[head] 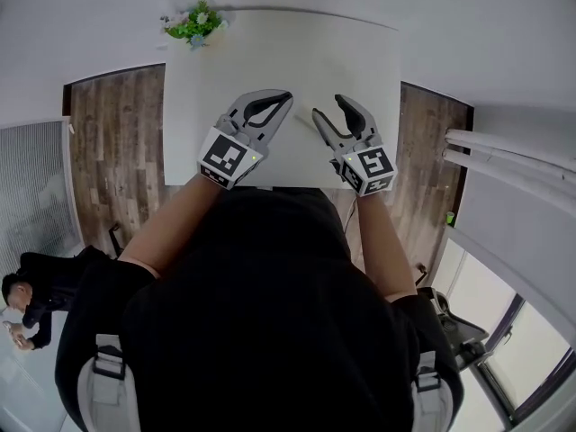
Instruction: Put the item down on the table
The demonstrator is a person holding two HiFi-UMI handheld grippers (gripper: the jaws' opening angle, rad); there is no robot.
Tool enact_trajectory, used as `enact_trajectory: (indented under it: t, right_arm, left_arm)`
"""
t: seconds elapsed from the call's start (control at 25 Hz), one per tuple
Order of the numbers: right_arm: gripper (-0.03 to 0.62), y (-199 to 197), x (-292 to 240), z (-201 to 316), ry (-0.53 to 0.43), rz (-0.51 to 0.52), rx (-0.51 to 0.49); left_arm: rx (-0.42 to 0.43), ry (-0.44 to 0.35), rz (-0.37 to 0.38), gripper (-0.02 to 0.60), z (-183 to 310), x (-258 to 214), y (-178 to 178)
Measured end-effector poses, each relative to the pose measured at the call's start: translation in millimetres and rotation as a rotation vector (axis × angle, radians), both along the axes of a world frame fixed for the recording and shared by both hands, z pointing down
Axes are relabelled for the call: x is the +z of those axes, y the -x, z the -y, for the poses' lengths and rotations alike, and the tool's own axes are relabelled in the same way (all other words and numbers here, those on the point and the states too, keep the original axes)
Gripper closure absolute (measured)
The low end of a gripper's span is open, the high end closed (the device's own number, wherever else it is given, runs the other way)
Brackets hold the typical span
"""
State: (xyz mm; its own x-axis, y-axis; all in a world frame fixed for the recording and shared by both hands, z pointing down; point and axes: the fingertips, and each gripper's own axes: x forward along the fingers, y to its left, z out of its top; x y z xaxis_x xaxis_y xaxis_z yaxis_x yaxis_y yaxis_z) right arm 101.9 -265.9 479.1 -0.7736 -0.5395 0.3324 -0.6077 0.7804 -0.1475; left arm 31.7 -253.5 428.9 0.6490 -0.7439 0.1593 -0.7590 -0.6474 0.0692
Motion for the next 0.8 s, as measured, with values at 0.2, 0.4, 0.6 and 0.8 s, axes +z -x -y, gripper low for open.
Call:
enact_trajectory:
  t: [0.2,0.4,0.6,0.8]
  right_arm:
    - [0.431,0.5,-47.3,-9.7,-0.071,0.102,0.024]
    - [0.528,2.5,-77.6,-17.8,-0.146,0.135,0.026]
    - [0.565,3.6,-93.5,-23.4,-0.189,0.145,0.032]
    - [0.591,5.5,-104.2,-27.4,-0.209,0.154,0.032]
  left_arm:
    - [0.013,-0.02,-0.028,0.588,-2.0,-11.8,-0.9]
    - [0.051,-0.05,-0.037,0.588,-7.1,-26.2,-10.0]
    - [0.081,-0.084,-0.047,0.588,-14.4,-42.5,-14.3]
    - [0.08,-0.089,-0.058,0.588,-17.1,-49.0,-11.4]
